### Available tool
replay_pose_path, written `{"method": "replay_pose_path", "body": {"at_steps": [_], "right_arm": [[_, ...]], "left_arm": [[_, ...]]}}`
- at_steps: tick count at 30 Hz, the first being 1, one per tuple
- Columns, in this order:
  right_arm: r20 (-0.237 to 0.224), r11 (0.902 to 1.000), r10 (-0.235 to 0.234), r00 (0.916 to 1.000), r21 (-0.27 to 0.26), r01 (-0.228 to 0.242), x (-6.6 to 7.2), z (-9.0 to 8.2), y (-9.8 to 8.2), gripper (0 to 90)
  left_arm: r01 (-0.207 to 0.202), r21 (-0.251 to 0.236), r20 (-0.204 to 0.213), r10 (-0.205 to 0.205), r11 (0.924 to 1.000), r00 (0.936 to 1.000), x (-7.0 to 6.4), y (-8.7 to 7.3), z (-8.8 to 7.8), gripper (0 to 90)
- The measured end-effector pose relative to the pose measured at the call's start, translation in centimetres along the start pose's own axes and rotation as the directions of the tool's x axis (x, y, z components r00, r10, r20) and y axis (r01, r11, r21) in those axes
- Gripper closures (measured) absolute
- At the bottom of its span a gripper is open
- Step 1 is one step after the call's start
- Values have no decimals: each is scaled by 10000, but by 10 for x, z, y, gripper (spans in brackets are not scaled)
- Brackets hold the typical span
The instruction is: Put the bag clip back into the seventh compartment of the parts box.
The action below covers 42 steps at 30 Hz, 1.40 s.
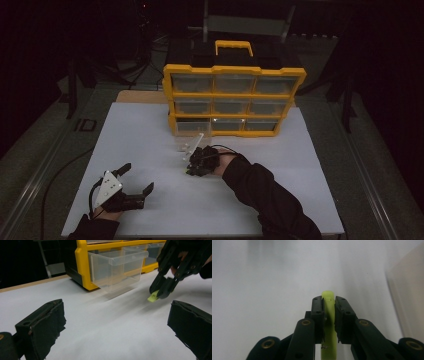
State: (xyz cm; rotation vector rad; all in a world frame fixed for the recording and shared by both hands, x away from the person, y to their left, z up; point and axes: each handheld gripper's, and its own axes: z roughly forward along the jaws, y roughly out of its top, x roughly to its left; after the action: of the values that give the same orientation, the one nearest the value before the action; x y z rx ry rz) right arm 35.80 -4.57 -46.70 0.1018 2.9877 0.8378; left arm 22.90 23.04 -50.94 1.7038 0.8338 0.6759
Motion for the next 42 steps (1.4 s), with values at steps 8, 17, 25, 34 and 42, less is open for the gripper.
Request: {"method": "replay_pose_path", "body": {"at_steps": [8,17,25,34,42], "right_arm": [[-154,9979,-391,9991,-514,382,-3,-29,2,787],[6,9974,-289,9996,-656,288,-13,-54,5,787],[178,9972,-285,9994,-692,296,-21,-66,11,787],[746,9968,-13,9972,-793,73,-38,-83,25,787],[925,9962,88,9957,-867,-7,-49,-92,33,787]], "left_arm": [[3,19,20,-3,10000,10000,0,0,0,11],[1,28,38,-1,10000,10000,0,0,1,11],[32,26,36,-32,10000,10000,0,0,0,11],[73,20,66,-73,10000,10000,0,-1,1,11],[103,0,83,-103,9999,9999,1,-1,1,12]]}}
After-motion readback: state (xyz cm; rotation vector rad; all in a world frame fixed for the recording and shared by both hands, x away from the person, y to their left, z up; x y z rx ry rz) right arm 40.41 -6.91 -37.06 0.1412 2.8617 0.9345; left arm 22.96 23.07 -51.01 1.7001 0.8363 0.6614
